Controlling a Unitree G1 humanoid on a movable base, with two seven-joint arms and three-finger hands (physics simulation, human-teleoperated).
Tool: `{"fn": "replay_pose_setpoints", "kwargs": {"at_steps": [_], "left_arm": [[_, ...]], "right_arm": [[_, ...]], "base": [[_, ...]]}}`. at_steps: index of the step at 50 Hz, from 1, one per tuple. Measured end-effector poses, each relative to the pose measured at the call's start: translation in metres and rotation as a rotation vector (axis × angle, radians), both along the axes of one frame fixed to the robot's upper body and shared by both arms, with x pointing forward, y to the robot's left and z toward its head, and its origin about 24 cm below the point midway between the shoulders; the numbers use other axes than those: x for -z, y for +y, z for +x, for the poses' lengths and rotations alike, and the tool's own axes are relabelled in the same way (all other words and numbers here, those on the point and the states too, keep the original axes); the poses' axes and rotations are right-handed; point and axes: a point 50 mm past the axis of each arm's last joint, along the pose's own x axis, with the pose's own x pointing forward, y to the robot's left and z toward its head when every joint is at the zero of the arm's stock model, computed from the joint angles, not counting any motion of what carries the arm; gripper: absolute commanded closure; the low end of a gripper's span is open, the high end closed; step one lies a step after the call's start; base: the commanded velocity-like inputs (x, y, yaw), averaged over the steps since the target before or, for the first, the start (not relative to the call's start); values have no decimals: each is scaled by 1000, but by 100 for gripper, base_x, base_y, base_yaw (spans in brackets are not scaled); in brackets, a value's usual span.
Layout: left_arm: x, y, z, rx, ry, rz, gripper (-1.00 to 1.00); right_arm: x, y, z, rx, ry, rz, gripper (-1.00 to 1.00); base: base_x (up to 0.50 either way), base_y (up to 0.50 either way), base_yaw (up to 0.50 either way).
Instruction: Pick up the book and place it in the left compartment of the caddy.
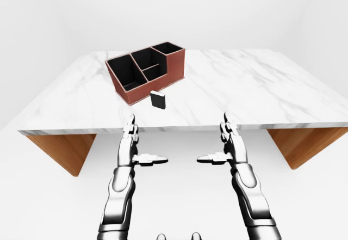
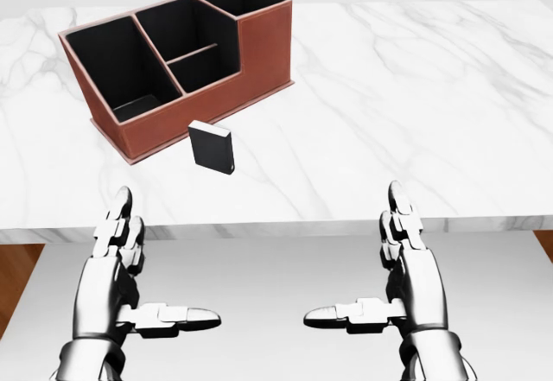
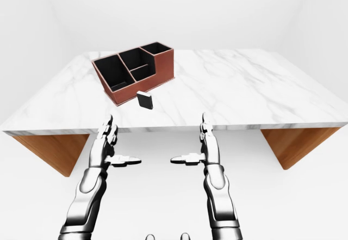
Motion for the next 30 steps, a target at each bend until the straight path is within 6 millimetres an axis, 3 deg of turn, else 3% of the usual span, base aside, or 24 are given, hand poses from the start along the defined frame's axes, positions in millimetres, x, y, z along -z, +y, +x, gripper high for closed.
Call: {"fn": "replay_pose_setpoints", "kwargs": {"at_steps": [30], "left_arm": [[-27,43,11,-91,-59,-69,-100]], "right_arm": [[-5,-10,-4,19,-3,-5,-100]], "base": [[0,0,0]]}}
